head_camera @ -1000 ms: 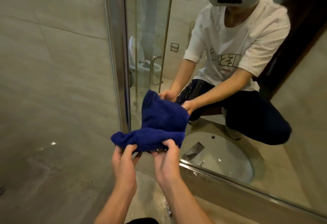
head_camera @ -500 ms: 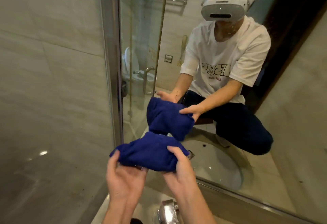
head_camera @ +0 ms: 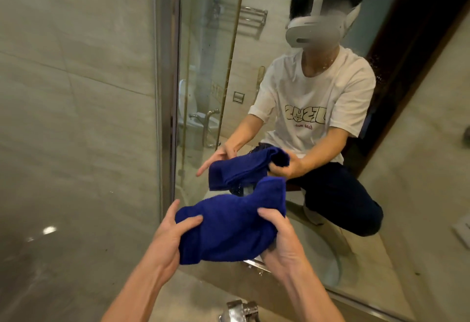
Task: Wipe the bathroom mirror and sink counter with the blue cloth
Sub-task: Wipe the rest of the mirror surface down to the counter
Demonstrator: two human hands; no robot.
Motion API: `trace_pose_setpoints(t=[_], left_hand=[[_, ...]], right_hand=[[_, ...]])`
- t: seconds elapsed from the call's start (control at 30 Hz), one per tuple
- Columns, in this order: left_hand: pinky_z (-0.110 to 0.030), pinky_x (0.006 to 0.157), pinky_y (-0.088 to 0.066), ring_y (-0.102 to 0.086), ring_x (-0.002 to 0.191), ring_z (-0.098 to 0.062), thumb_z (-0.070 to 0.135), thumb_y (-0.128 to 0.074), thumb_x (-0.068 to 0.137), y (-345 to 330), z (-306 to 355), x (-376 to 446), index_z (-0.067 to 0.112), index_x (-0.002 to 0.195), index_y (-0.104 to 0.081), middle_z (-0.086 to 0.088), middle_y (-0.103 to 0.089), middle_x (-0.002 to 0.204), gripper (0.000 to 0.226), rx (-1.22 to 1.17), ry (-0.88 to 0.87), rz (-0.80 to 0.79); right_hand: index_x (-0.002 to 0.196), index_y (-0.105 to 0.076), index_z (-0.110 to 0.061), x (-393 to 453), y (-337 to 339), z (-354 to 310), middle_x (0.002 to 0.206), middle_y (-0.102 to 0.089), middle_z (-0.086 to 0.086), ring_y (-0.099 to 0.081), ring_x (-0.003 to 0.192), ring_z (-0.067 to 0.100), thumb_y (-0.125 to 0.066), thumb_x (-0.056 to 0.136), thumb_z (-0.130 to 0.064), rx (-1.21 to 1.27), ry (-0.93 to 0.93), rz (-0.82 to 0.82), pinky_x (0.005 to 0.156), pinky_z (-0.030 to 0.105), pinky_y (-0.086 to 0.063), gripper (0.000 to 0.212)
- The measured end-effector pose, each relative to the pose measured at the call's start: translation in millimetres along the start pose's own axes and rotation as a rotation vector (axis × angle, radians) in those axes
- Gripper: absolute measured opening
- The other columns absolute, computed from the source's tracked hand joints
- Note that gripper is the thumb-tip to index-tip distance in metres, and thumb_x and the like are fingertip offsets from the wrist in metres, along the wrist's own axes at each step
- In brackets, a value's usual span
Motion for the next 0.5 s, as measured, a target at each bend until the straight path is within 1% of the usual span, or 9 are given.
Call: trace_pose_setpoints(t=[0.03, 0.07, 0.13, 0.2, 0.27, 0.3, 0.37, 0.43, 0.5], left_hand=[[-0.04, 0.095, -0.05, -0.065, 0.11, -0.022, 0.012, -0.081, 0.06, 3, 2, 3, 0.028, 0.152, -0.032, -0.001, -0.062, 0.127, 0.105, 0.04, -0.023, 0.026], [-0.042, 0.098, -0.05, -0.063, 0.113, -0.022, 0.01, -0.083, 0.064, 8, 5, 6, 0.03, 0.153, -0.029, -0.002, -0.059, 0.133, 0.106, 0.09, -0.054, 0.045], [-0.047, 0.1, -0.05, -0.059, 0.12, -0.025, 0.004, -0.077, 0.078, 11, 11, 7, 0.038, 0.147, -0.039, -0.003, -0.054, 0.14, 0.086, 0.188, -0.134, 0.056], [-0.045, 0.091, -0.055, -0.061, 0.117, -0.028, -0.005, -0.065, 0.085, 5, 20, 5, 0.039, 0.127, -0.058, -0.006, -0.06, 0.135, 0.062, 0.175, -0.209, 0.016], [-0.038, 0.078, -0.057, -0.066, 0.111, -0.028, -0.005, -0.067, 0.083, -4, 30, 0, 0.034, 0.111, -0.066, -0.01, -0.065, 0.126, 0.048, 0.103, -0.266, -0.016], [-0.036, 0.076, -0.058, -0.067, 0.108, -0.027, 0.004, -0.075, 0.078, -9, 36, -4, 0.033, 0.107, -0.067, -0.009, -0.066, 0.124, 0.042, 0.08, -0.299, -0.026], [-0.032, 0.076, -0.058, -0.068, 0.106, -0.022, 0.022, -0.086, 0.063, -22, 56, -14, 0.034, 0.102, -0.066, -0.004, -0.069, 0.118, 0.046, 0.094, -0.391, -0.034], [-0.024, 0.077, -0.057, -0.068, 0.106, -0.017, 0.017, -0.087, 0.067, -37, 81, -22, 0.032, 0.104, -0.064, 0.003, -0.071, 0.112, 0.046, 0.158, -0.525, -0.036], [-0.019, 0.085, -0.053, -0.065, 0.11, -0.011, 0.011, -0.081, 0.077, -60, 109, -32, 0.032, 0.11, -0.061, 0.011, -0.068, 0.113, 0.044, 0.252, -0.679, -0.056]], right_hand=[[0.111, -0.063, -0.006, 0, 1, 0, 0.101, -0.074, 0.014, -0.072, 0.087, 0.026, -0.077, 0.069, -0.012, -0.039, -0.01, 0.0, 0.07, 0.036, -0.058, 0.044], [0.113, -0.062, -0.007, 2, 3, -1, 0.103, -0.074, 0.014, -0.072, 0.092, 0.027, -0.085, 0.065, -0.011, -0.109, -0.009, 0.023, 0.073, 0.036, -0.058, 0.053], [0.119, -0.06, -0.01, 5, 7, -2, 0.106, -0.074, 0.008, -0.072, 0.096, 0.024, -0.085, 0.067, -0.01, -0.292, -0.006, 0.084, 0.075, 0.034, -0.057, 0.057], [0.123, -0.057, -0.016, 8, 5, -2, 0.109, -0.073, 0.001, -0.071, 0.098, 0.02, -0.082, 0.073, -0.008, -0.431, 0.003, 0.114, 0.081, 0.035, -0.057, 0.056], [0.122, -0.056, -0.02, 11, 0, -6, 0.111, -0.071, -0.003, -0.069, 0.099, 0.015, -0.077, 0.079, -0.007, -0.529, 0.063, 0.134, 0.083, 0.031, -0.056, 0.05], [0.119, -0.057, -0.022, 11, -4, -12, 0.111, -0.071, -0.004, -0.068, 0.099, 0.013, -0.074, 0.081, -0.007, -0.574, 0.115, 0.145, 0.081, 0.028, -0.055, 0.044], [0.11, -0.061, -0.022, 8, -14, -32, 0.108, -0.071, -0.002, -0.068, 0.099, 0.013, -0.068, 0.085, -0.002, -0.619, 0.273, 0.182, 0.082, 0.027, -0.054, 0.033], [0.104, -0.062, -0.019, 0, -25, -59, 0.102, -0.072, -0.002, -0.067, 0.096, 0.011, -0.065, 0.087, 0.001, -0.64, 0.468, 0.241, 0.09, 0.035, -0.054, 0.027], [0.105, -0.061, -0.021, -14, -42, -89, 0.102, -0.069, -0.005, -0.065, 0.096, 0.005, -0.062, 0.089, 0.001, -0.689, 0.682, 0.283, 0.096, 0.038, -0.049, 0.028]])
Point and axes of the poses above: each hand's wrist, its own x-axis towards the middle knuckle, its own y-axis out of the back of the hand, z = x × y, the point moved 7 cm from there along x, towards the middle knuckle
